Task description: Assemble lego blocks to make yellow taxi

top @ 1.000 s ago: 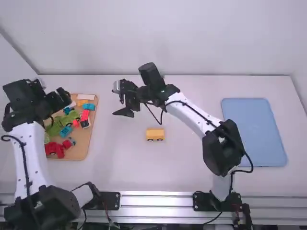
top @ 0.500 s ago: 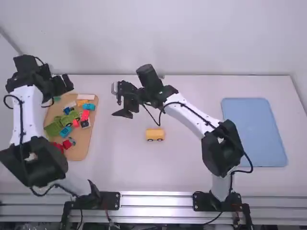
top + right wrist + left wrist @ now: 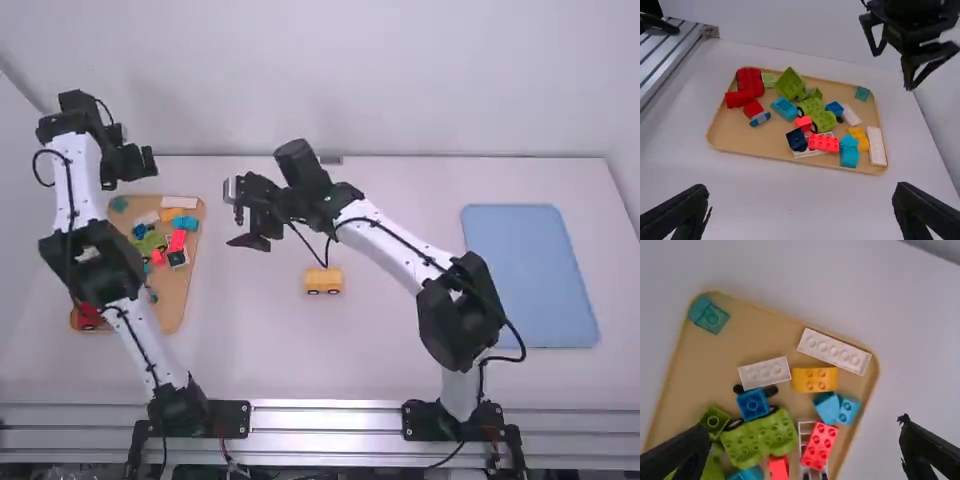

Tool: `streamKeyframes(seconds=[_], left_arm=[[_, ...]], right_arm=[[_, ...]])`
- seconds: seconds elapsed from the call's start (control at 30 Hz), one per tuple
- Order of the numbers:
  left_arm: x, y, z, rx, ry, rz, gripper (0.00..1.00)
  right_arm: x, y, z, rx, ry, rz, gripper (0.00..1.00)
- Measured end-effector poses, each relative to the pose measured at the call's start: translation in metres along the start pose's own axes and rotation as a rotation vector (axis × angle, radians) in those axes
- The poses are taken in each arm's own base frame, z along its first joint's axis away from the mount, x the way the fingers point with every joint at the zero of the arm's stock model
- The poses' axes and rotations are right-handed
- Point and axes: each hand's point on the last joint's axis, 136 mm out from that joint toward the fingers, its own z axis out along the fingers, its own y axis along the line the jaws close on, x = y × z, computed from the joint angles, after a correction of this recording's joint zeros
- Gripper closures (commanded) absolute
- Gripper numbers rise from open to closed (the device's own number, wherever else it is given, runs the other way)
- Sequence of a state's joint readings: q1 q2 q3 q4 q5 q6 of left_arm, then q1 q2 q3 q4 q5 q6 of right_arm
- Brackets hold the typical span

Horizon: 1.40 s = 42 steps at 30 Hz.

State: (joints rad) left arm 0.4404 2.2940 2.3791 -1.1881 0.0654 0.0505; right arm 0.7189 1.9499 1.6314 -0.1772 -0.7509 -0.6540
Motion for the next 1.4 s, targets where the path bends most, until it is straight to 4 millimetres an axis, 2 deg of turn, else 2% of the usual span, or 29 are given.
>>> streamKeyframes(seconds=[0.17, 0.27, 0.5, 0.73, 0.8, 0.83, 0.93, 1.0, 1.07, 1.17, 1.2, 1.23, 1.4], left_arm=[[0.007, 0.004, 0.036, -0.015, 0.075, 0.041, 0.02], [0.012, -0.001, 0.059, -0.010, 0.106, 0.064, 0.04], [0.022, -0.015, 0.083, -0.001, 0.156, 0.104, 0.09], [0.018, -0.009, 0.107, -0.041, 0.136, 0.209, 0.13], [0.022, -0.005, 0.114, -0.054, 0.144, 0.267, 0.14], [0.031, -0.001, 0.120, -0.067, 0.179, 0.345, 0.15], [0.046, 0.002, 0.121, -0.059, 0.245, 0.479, 0.13], [0.046, 0.004, 0.121, -0.055, 0.253, 0.623, 0.09], [0.041, 0.006, 0.122, -0.054, 0.238, 0.709, 0.10], [0.033, 0.007, 0.123, -0.041, 0.212, 0.888, 0.21], [0.033, 0.007, 0.123, -0.041, 0.212, 0.888, 0.21], [0.039, 0.006, 0.123, -0.014, 0.232, 0.978, 0.22], [0.047, 0.005, 0.121, 0.034, 0.260, 1.163, 0.24]], right_arm=[[-0.004, -0.007, 0.001, 0.037, -0.004, 0.027, 0.02], [-0.001, -0.011, 0.001, 0.060, 0.009, 0.052, 0.02], [0.002, -0.013, 0.001, 0.071, 0.021, 0.085, 0.02], [0.005, -0.011, 0.001, 0.065, 0.032, 0.112, 0.02], [0.004, -0.010, 0.001, 0.063, 0.032, 0.112, 0.02], [0.004, -0.010, 0.001, 0.063, 0.033, 0.112, 0.02], [0.005, -0.008, 0.002, 0.059, 0.036, 0.118, 0.02], [0.006, -0.006, 0.003, 0.055, 0.041, 0.122, 0.02], [0.007, -0.005, 0.003, 0.051, 0.045, 0.128, 0.02], [0.009, -0.004, 0.003, 0.047, 0.053, 0.137, 0.02], [0.009, -0.004, 0.003, 0.047, 0.053, 0.137, 0.02], [0.009, -0.004, 0.003, 0.046, 0.054, 0.140, 0.02], [0.009, -0.004, 0.003, 0.046, 0.054, 0.137, 0.02]])
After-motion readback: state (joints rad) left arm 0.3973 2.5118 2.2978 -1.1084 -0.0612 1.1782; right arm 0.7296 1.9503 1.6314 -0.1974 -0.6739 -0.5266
